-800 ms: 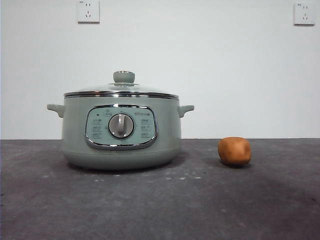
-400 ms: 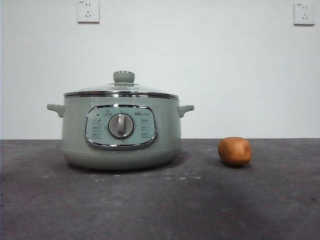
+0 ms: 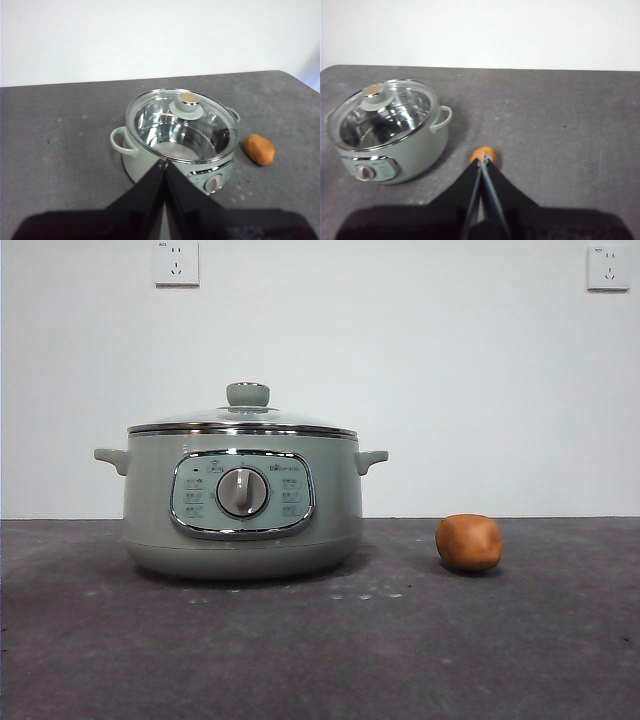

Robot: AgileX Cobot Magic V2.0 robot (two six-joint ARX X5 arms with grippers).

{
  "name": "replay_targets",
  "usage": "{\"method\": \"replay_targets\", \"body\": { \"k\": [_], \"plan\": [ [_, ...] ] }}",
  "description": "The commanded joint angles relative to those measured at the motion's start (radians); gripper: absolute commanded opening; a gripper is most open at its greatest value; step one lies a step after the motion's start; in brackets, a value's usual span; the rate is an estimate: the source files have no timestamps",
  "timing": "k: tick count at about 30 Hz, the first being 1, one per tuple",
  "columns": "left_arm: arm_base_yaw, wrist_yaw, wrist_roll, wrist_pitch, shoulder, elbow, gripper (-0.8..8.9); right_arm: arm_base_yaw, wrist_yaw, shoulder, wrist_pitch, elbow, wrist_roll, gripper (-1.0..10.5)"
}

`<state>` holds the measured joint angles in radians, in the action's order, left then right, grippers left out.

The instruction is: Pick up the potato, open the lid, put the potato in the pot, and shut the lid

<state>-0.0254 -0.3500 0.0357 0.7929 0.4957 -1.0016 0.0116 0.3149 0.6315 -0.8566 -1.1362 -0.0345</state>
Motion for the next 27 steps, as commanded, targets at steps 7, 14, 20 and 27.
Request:
{"method": "replay_targets", "body": {
  "k": [7,14,20,27],
  "plan": [
    [0.038,-0.029,-0.043,0.08,0.034,-0.058,0.02,-0.026,0.009,0.02,-0.071,-0.032,-0.035,0.0],
    [0.04,-0.05,-0.036,0.081,0.051,-0.063,6.69,-0.026,0.011,0.02,-0.08,-0.032,-0.034,5.3],
    [0.04,-0.05,-0.036,0.081,0.052,-0.063,6.68,-0.026,0.011,0.041,-0.103,-0.034,-0.003,6.7],
    [0.04,-0.05,-0.036,0.081,0.053,-0.071,6.68,-0.026,0.023,0.075,-0.116,-0.034,-0.003,6.7]
  ]
}}
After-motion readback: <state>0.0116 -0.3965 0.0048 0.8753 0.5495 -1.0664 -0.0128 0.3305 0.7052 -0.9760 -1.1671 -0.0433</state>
